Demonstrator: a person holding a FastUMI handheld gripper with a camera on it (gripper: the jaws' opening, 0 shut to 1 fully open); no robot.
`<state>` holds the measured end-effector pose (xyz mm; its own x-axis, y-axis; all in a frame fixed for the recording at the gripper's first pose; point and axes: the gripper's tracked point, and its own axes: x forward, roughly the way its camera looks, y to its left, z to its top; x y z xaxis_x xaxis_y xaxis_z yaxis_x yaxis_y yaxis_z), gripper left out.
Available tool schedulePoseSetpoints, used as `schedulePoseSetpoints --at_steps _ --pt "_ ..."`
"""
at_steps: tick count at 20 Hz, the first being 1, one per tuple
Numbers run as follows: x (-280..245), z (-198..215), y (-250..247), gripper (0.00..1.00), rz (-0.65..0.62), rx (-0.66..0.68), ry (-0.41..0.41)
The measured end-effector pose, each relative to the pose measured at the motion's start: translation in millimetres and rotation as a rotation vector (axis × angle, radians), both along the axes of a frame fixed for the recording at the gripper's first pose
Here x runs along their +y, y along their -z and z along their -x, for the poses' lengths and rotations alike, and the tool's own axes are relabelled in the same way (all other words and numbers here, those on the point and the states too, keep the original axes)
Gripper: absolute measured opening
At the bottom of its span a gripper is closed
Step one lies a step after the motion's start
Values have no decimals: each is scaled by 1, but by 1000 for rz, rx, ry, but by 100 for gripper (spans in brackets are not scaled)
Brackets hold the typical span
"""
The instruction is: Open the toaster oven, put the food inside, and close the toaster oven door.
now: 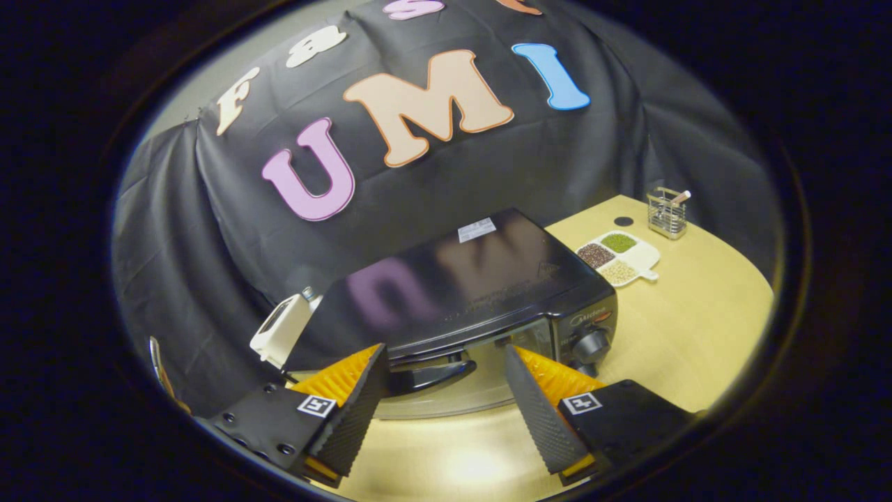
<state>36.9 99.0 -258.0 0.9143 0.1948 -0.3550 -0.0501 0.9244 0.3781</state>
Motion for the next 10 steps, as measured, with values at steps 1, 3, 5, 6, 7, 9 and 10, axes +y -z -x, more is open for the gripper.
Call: schedulePoseSetpoints --at_steps 1,3,5,6,7,9,10 --pt "0 -1 0 100 3 -1 6" --pt "0 -2 0 100 12 6 20" --pt "-1 -2 -2 100 34 17 26" --pt "-1 -1 -5 100 51 15 24" --pt "-4 -2 -10 99 72 5 24" --pt "-8 -4 -32 97 99 -42 20" --pt "-9 -5 -46 97 107 -68 16"
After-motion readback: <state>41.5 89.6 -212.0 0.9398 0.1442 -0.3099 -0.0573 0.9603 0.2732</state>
